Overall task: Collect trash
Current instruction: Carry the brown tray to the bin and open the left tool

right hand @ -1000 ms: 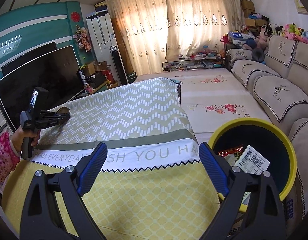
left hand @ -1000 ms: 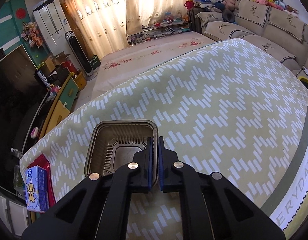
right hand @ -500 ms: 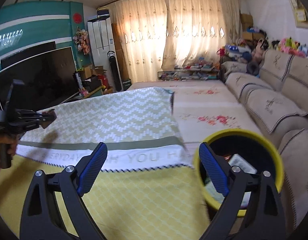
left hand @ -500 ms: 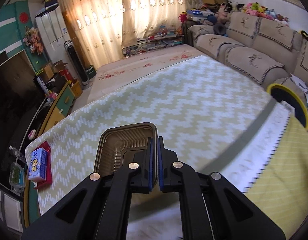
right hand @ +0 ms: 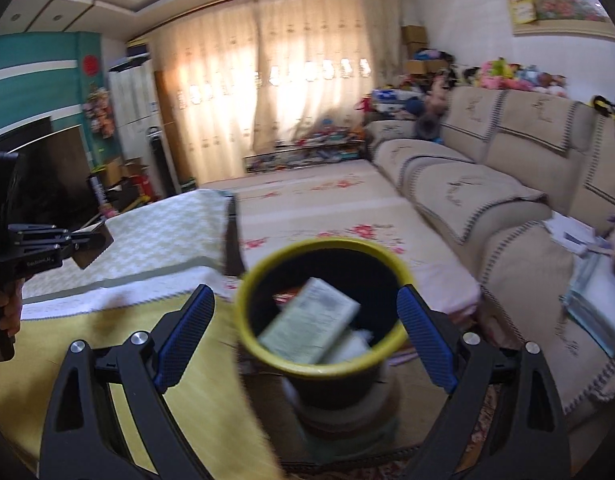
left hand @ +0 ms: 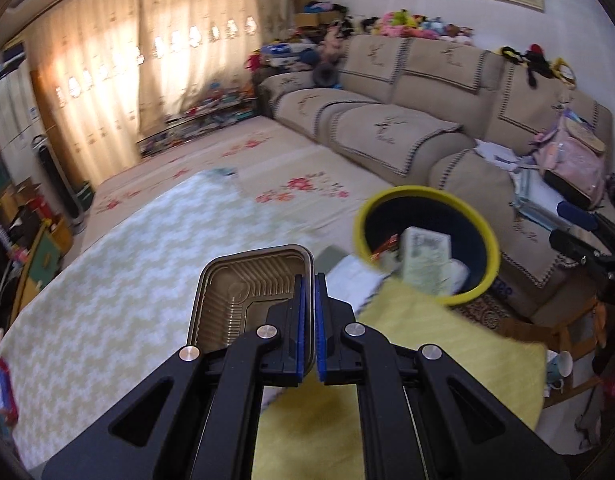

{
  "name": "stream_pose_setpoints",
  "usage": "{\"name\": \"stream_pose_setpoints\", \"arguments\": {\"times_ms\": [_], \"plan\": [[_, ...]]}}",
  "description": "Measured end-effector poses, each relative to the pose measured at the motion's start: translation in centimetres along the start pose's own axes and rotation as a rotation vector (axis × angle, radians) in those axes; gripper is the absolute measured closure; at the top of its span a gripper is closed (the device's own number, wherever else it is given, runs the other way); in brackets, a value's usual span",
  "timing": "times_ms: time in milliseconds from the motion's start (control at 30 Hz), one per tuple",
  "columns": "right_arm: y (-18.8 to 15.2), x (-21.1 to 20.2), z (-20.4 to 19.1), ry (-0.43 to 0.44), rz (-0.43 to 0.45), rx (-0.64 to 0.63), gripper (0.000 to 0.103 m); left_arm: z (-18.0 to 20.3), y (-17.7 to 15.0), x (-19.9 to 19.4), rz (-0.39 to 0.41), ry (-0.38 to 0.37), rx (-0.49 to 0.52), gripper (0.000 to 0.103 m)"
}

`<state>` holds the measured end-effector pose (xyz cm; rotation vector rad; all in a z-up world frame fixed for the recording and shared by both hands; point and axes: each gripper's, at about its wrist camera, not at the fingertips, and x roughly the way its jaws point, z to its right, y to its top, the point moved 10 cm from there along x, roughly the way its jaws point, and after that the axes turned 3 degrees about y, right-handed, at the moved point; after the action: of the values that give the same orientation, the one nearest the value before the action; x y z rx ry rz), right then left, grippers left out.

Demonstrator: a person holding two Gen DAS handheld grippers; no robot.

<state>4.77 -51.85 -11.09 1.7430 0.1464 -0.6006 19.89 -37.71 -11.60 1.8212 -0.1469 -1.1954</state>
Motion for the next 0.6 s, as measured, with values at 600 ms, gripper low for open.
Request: {"name": "stream_pose_setpoints", "arguments": {"times_ms": [600], "plan": [[-2.7,-1.4,9.6,-0.100,0.005,0.137,0.015,15.7,7.6,15.2,-0.143,-0.178,0.104,0.098]]}}
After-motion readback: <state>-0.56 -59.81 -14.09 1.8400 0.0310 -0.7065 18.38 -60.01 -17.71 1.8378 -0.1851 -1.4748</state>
